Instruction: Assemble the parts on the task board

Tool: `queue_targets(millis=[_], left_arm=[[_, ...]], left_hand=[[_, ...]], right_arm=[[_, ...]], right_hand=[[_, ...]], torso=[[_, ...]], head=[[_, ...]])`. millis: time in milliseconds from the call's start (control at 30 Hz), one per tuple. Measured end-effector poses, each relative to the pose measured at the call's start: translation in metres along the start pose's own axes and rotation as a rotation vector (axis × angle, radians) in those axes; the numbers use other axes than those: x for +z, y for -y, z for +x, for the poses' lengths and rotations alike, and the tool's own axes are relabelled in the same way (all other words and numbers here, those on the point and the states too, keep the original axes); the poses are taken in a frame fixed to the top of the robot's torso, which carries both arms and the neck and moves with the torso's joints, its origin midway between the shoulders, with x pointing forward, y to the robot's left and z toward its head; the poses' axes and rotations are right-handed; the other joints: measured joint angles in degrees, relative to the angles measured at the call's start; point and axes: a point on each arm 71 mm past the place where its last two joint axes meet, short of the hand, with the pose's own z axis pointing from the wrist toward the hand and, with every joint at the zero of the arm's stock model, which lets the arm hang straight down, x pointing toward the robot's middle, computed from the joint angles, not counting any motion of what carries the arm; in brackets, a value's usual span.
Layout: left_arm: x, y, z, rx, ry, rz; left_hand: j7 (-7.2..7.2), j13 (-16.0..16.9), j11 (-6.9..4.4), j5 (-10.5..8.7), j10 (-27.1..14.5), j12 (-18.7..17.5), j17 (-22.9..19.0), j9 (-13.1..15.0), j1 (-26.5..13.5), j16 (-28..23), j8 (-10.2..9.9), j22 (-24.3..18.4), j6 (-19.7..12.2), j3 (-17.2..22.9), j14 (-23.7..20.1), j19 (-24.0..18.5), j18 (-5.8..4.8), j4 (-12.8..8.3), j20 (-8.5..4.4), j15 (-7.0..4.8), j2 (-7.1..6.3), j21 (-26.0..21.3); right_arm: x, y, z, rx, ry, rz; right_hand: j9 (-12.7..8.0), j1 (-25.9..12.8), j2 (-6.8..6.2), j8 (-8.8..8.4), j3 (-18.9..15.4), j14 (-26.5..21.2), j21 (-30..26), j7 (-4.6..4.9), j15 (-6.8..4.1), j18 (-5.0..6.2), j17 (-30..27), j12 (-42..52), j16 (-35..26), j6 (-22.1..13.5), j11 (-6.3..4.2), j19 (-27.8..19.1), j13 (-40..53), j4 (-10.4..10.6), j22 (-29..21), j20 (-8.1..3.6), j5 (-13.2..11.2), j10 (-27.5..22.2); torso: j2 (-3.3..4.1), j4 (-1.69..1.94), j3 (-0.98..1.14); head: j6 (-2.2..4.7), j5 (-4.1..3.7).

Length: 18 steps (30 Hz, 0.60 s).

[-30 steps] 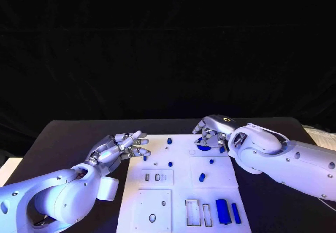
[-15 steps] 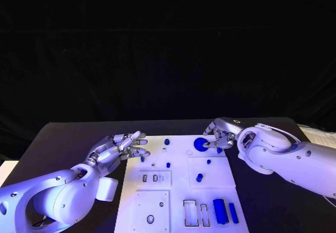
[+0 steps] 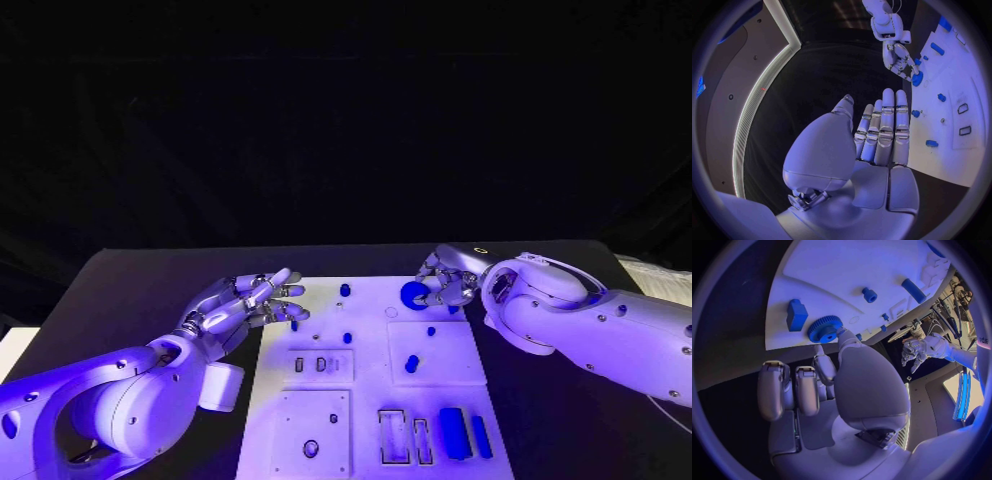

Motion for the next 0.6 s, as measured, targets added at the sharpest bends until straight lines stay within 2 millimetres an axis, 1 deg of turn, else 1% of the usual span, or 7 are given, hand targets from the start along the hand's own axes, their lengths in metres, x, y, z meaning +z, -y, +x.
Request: queue_targets(millis=[67,267,333,367,433,533,600], left_arm=[[0.0001,-0.0001,0.0001,0.000,0.000,0.000],[0.0002,-0.0001,-0.0004,0.000,0.000,-0.001],[0.0003,-0.0001,-0.0007,0.000,0.001,-0.001],[0.0003,-0.0001,-0.0007,0.000,0.001,-0.001],[0.0003,-0.0002,-0.0007,0.000,0.001,-0.002],[0.0004,-0.0002,-0.0007,0.000,0.000,-0.002],[0.0005,-0.0003,-0.0006,0.000,0.000,-0.002]], left_hand=[[0.00,0.0,0.00,0.00,0.0,0.0,0.0,0.0,0.0,0.0,0.0,0.0,0.0,0.0,0.0,0.0,0.00,0.0,0.00,0.00,0.00,0.0],[0.00,0.0,0.00,0.00,0.0,0.0,0.0,0.0,0.0,0.0,0.0,0.0,0.0,0.0,0.0,0.0,0.00,0.0,0.00,0.00,0.00,0.0],[0.00,0.0,0.00,0.00,0.0,0.0,0.0,0.0,0.0,0.0,0.0,0.0,0.0,0.0,0.0,0.0,0.00,0.0,0.00,0.00,0.00,0.0],[0.00,0.0,0.00,0.00,0.0,0.0,0.0,0.0,0.0,0.0,0.0,0.0,0.0,0.0,0.0,0.0,0.01,0.0,0.00,0.00,0.00,0.0],[0.00,0.0,0.00,0.00,0.0,0.0,0.0,0.0,0.0,0.0,0.0,0.0,0.0,0.0,0.0,0.0,0.00,0.0,0.00,0.00,0.00,0.0],[0.00,0.0,0.00,0.00,0.0,0.0,0.0,0.0,0.0,0.0,0.0,0.0,0.0,0.0,0.0,0.0,0.00,0.0,0.00,0.00,0.00,0.0],[0.00,0.0,0.00,0.00,0.0,0.0,0.0,0.0,0.0,0.0,0.0,0.0,0.0,0.0,0.0,0.0,0.00,0.0,0.00,0.00,0.00,0.0]], right_arm=[[0.0010,-0.0010,0.0016,0.000,-0.006,-0.001],[0.0023,-0.0032,0.0029,-0.007,-0.010,-0.006],[0.0025,-0.0036,0.0030,-0.011,-0.010,-0.008],[0.0026,-0.0038,0.0031,-0.012,-0.010,-0.009],[0.0027,-0.0042,0.0031,-0.017,-0.009,-0.011],[0.0029,-0.0046,0.0031,-0.023,-0.008,-0.013],[0.0030,-0.0048,0.0031,-0.027,-0.007,-0.014]], right_hand=[[0.0,0.0,0.00,0.04,-0.2,0.0,0.0,0.20,0.00,0.00,0.0,0.8,0.1,0.2,-0.02,0.0,0.8,-0.1,0.0,0.00,0.0,0.4],[0.0,0.2,0.23,0.22,-0.4,0.0,0.0,0.20,0.00,0.01,0.0,1.9,0.2,0.2,-0.21,0.0,2.0,0.0,0.2,0.00,0.0,0.6],[0.0,0.2,0.23,0.21,-0.5,0.0,0.3,-0.02,0.00,0.00,0.0,2.4,0.4,0.4,-0.01,0.0,2.5,-0.1,0.3,0.00,0.0,0.8],[0.0,0.2,0.23,0.26,-0.5,0.0,0.3,0.10,0.00,0.01,0.0,2.5,0.4,0.5,-0.02,0.0,2.7,-0.1,0.4,0.00,0.0,0.8],[0.0,0.5,0.53,0.60,-0.5,0.0,0.3,0.08,0.00,0.01,0.0,3.3,0.6,0.9,-0.21,0.0,3.4,-0.1,0.6,0.00,-0.4,1.0],[0.1,1.3,0.53,0.66,-0.6,0.0,0.7,0.01,0.00,0.01,0.0,3.9,0.7,1.0,-0.07,0.2,4.2,-0.3,0.9,-0.17,-0.6,1.2],[0.1,1.8,1.01,0.66,-0.6,0.0,0.7,0.01,0.00,0.01,0.0,4.2,0.8,1.3,-0.13,0.4,4.6,-0.5,1.1,-0.01,-0.8,1.3]], torso=[[0.01,0.02,-0.01],[0.01,0.04,-0.01],[0.01,0.04,-0.01],[0.01,0.04,-0.01],[0.01,0.04,-0.01],[0.01,0.02,-0.01],[0.01,0.02,-0.01]], head=[[-0.07,0.01],[-0.08,-0.04],[-0.09,-0.04],[-0.09,-0.04],[-0.12,-0.03],[-0.15,-0.01],[-0.18,-0.01]])
